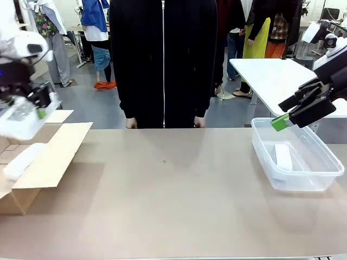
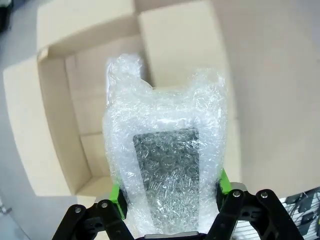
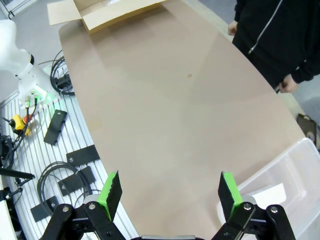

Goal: Separate and place wrapped and unwrapped clocks.
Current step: If the picked Digital clock is wrapped, place it in the Package Box ; if not, place it in the Organizing box.

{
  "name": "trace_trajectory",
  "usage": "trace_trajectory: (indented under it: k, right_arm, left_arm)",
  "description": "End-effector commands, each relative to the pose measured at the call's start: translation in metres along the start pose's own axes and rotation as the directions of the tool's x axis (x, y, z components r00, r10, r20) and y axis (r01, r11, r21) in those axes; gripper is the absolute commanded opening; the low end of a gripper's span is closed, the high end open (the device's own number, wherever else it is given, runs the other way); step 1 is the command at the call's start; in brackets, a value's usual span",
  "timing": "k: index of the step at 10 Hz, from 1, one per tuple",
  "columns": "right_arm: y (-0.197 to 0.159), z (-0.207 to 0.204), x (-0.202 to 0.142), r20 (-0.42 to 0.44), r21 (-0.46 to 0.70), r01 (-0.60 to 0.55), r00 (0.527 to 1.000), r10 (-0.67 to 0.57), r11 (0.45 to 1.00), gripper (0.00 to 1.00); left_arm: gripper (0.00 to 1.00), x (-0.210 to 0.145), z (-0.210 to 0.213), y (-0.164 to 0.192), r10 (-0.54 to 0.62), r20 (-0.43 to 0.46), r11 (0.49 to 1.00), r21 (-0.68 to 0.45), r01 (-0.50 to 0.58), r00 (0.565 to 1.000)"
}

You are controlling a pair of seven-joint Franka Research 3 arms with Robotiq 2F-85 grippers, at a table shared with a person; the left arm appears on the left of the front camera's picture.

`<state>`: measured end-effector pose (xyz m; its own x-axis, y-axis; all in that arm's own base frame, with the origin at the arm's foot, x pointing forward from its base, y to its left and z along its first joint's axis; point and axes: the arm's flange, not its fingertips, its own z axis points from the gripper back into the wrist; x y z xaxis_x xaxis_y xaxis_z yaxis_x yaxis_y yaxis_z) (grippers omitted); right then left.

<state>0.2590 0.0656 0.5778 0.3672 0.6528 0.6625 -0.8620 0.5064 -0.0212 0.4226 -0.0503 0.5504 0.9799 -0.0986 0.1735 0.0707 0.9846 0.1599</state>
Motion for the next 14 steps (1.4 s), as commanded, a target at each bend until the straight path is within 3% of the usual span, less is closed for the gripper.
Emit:
trace_trajectory:
  k: [1, 3, 4, 6, 10, 11, 14]
  right_arm:
    - [0.0, -0.003, 0.001, 0.016, 0.034, 0.009, 1.0, -0.009, 0.999, 1.0]
    - [0.0, -0.003, 0.001, 0.016, 0.034, 0.009, 1.0, -0.009, 0.999, 1.0]
    - [0.0, -0.003, 0.001, 0.016, 0.034, 0.009, 1.0, -0.009, 0.999, 1.0]
    - [0.0, -0.003, 0.001, 0.016, 0.034, 0.009, 1.0, -0.009, 0.999, 1.0]
    - [0.0, -0.003, 0.001, 0.016, 0.034, 0.009, 1.0, -0.009, 0.999, 1.0]
    - [0.0, -0.003, 0.001, 0.016, 0.034, 0.009, 1.0, -0.009, 0.999, 1.0]
    - [0.0, -0.003, 0.001, 0.016, 0.034, 0.009, 1.0, -0.009, 0.999, 1.0]
  left_arm:
    - [0.8, -0.008, -0.032, 0.019, 0.002, -0.043, 0.999, 0.041, 0.0, 0.999]
    - [0.8, -0.004, -0.073, 0.047, 0.001, -0.059, 1.0, -0.018, -0.002, 0.998]
    - [0.8, 0.003, -0.091, 0.06, -0.01, -0.039, 1.0, -0.027, 0.009, 0.999]
    - [0.8, 0.01, -0.114, 0.079, 0.017, -0.082, 1.0, -0.004, -0.017, 0.996]
    - [0.8, 0.014, -0.121, 0.092, 0.017, -0.122, 1.0, -0.004, -0.018, 0.992]
    - [1.0, 0.014, -0.121, 0.093, 0.025, -0.125, 1.0, -0.002, -0.026, 0.992]
    - [1.0, 0.014, -0.11, 0.092, 0.022, -0.12, 1.0, -0.012, -0.024, 0.993]
